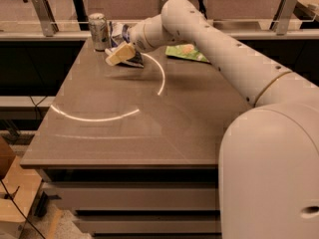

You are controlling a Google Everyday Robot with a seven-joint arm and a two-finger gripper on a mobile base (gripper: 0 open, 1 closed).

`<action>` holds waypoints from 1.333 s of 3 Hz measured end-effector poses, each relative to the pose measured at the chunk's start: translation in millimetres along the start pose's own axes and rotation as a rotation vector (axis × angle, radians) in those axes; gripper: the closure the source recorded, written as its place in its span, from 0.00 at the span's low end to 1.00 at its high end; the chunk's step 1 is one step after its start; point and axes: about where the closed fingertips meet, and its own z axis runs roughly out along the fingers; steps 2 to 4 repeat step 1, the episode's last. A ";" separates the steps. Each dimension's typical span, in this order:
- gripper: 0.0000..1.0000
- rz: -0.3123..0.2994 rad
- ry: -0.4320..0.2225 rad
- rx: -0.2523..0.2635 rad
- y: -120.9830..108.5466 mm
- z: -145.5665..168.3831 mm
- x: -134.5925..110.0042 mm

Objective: Move blue chip bag near 7up can

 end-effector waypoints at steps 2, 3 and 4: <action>0.00 0.000 0.000 0.000 0.1 0.1 0.0; 0.00 0.000 0.000 0.000 0.1 0.1 0.0; 0.00 0.000 0.000 0.000 0.1 0.1 0.0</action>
Offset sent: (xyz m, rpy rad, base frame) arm 0.0000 0.0000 0.0000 0.0000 0.0000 0.0000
